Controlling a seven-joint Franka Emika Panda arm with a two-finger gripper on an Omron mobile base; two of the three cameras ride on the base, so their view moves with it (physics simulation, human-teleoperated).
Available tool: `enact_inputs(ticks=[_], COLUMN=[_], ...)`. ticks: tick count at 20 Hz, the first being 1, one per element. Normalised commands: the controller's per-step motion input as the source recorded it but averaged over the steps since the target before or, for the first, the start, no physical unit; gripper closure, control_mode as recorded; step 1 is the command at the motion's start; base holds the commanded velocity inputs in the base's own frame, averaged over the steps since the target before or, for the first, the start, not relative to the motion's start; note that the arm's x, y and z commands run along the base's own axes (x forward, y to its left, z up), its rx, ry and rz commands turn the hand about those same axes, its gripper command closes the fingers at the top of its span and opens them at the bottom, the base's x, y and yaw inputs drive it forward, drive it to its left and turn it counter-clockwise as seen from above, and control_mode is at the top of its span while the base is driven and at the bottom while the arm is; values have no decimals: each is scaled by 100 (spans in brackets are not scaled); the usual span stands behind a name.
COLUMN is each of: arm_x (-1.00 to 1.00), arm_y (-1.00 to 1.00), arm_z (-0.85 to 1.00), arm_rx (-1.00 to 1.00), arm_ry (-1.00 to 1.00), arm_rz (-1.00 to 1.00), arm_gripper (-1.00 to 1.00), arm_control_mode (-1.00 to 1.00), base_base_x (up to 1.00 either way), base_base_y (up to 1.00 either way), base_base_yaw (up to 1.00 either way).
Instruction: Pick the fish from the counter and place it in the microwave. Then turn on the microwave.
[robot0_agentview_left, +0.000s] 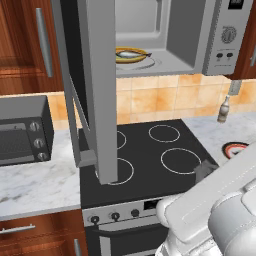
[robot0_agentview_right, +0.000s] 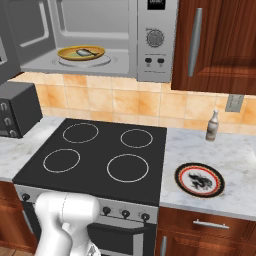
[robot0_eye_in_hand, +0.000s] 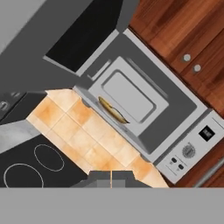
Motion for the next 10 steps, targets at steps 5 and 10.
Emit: enact_inputs(ticks=[5, 10], arm_x=[-25, -12], arm_y=[42, 48], arm_z=[-10, -14], arm_rx=[0, 0], arm_ry=[-11, -8], arm_rz=[0, 0], arm_gripper=[100, 100], arm_control_mode=[-100, -100], base_base_x=[0, 0], base_base_y=[0, 0], base_base_yaw=[0, 0])
